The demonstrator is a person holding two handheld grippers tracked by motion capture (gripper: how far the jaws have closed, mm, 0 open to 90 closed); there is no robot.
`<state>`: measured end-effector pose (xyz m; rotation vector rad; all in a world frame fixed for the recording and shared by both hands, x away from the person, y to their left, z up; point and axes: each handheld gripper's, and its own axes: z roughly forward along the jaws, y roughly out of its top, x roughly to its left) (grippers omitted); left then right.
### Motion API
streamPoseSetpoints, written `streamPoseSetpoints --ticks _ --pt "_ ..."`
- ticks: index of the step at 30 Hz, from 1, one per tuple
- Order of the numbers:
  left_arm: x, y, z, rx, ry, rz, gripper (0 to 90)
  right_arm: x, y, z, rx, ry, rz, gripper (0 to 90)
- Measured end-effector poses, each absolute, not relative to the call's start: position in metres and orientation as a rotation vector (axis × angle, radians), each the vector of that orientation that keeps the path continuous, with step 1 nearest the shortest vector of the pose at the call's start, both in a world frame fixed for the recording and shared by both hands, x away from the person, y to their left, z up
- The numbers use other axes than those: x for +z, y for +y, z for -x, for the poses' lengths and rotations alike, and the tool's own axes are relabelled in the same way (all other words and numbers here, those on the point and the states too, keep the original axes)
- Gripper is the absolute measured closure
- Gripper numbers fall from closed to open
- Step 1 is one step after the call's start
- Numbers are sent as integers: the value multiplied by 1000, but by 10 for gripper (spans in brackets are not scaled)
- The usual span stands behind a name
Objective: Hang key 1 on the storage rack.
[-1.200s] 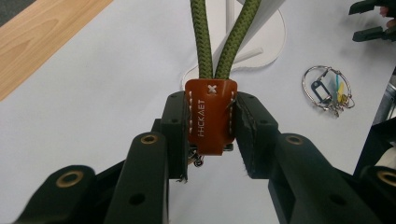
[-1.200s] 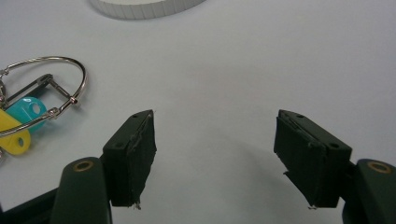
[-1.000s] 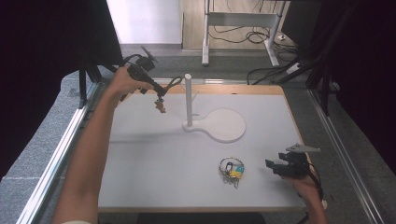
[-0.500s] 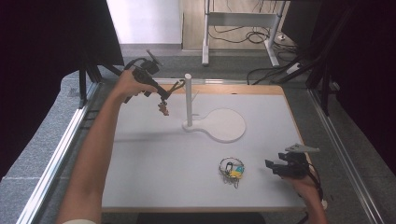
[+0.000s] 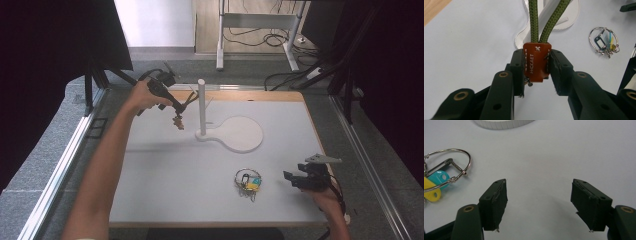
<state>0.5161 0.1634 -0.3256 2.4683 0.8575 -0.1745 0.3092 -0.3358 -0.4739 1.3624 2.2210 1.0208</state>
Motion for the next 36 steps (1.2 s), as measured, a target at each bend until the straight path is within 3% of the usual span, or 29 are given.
streamPoseSetpoints --ticks 9,12,18,36 --pt "-330 158 -513 -144 859 -2488 652 -474 -337 -309 1023 2217 -1367 297" --pt "-330 157 -510 -119 860 -2485 584 -473 -337 -308 1026 2214 -1363 297" --pt "-323 162 -495 -59 846 -2484 554 -469 -335 -307 1041 2192 -1323 298" --pt "-324 174 -411 34 746 -2492 480 -447 -324 -301 1024 2207 -1254 310"
